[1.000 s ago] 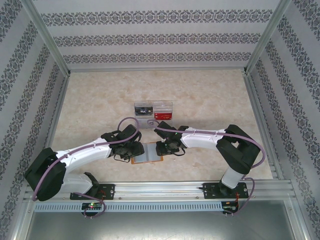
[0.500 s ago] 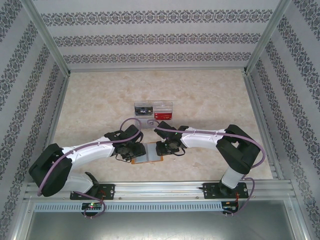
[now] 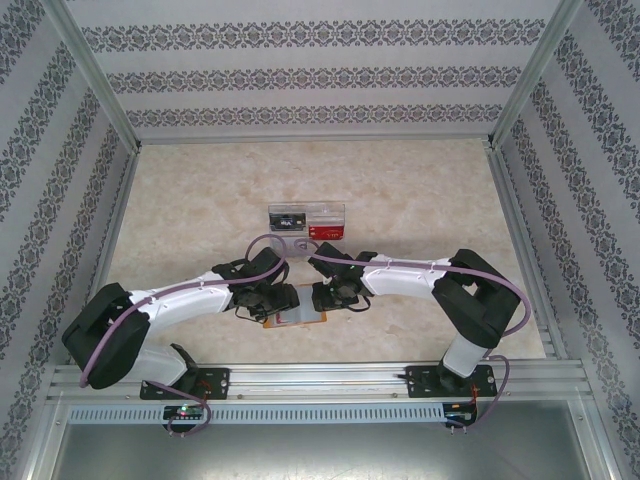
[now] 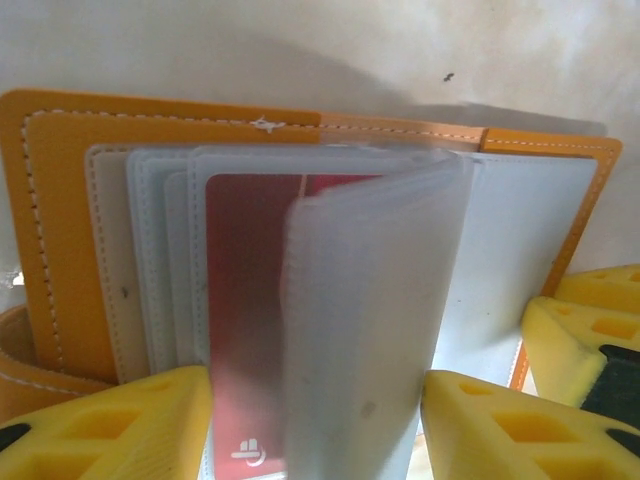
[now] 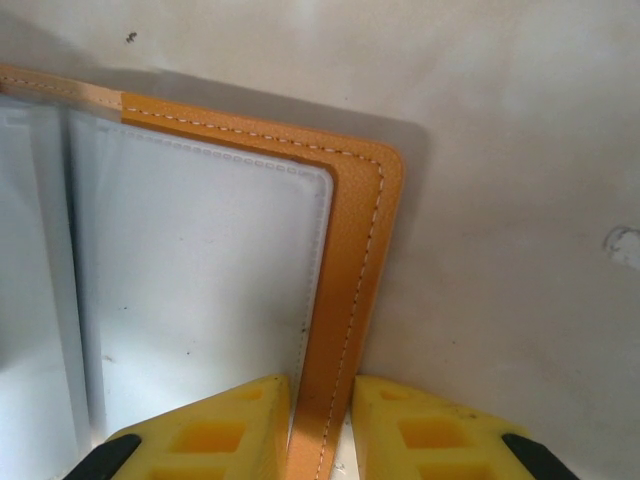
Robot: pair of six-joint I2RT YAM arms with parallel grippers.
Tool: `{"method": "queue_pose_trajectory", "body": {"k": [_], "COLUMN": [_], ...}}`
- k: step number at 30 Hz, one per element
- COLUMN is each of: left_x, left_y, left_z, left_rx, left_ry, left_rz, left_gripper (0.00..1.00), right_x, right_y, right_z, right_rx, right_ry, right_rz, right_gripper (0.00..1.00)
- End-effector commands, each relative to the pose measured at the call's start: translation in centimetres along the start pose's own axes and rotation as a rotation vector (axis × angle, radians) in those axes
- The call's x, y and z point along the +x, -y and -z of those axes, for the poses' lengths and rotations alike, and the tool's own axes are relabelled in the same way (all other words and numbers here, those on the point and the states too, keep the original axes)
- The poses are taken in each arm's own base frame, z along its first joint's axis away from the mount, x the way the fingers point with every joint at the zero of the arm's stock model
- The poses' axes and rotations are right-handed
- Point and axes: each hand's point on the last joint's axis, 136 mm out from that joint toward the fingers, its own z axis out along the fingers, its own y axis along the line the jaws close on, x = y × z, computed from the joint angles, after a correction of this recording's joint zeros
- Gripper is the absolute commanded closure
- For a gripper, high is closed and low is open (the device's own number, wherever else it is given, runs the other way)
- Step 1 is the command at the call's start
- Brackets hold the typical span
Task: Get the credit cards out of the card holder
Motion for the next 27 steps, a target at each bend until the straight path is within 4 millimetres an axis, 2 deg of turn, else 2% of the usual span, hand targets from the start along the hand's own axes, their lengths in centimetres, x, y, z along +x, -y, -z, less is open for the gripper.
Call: {"method": "queue_pose_trajectory", "body": {"k": [1, 13, 21, 23, 27], "left_x": [-0.4, -1.0, -1.3, -1.3, -1.2], "left_y": [1.5, 4.3, 7.5, 8.3, 8.5], "left_z": [0.3, 1.4, 1.8, 1.9, 2.1], "left_rx": [0.047, 0.111, 0.209, 0.231, 0.244], "left_ry": [0.008, 0.018, 0.009, 0.004, 0.002], "left_rz": [-0.042, -0.106, -0.161, -0.171, -0.178], "left_gripper": [0.38, 0.34, 0.49, 0.50, 0.50], "right_x": [1.3, 1.1, 0.6, 0.3, -0.7], "right_y": [0.3, 0.5, 1.1, 1.3, 1.4], "right_z": [-1.5, -1.5, -0.8, -0.3, 1.2], "right_rx": [0.013, 0.019, 0.038, 0.043, 0.041], "right_ry": [-0.055, -0.050, -0.009, 0.013, 0.080], "right_rz": [-0.007, -0.014, -0.032, -0.038, -0.046], "right_gripper": [0.74, 0.74, 0.74, 0.74, 0.74]}}
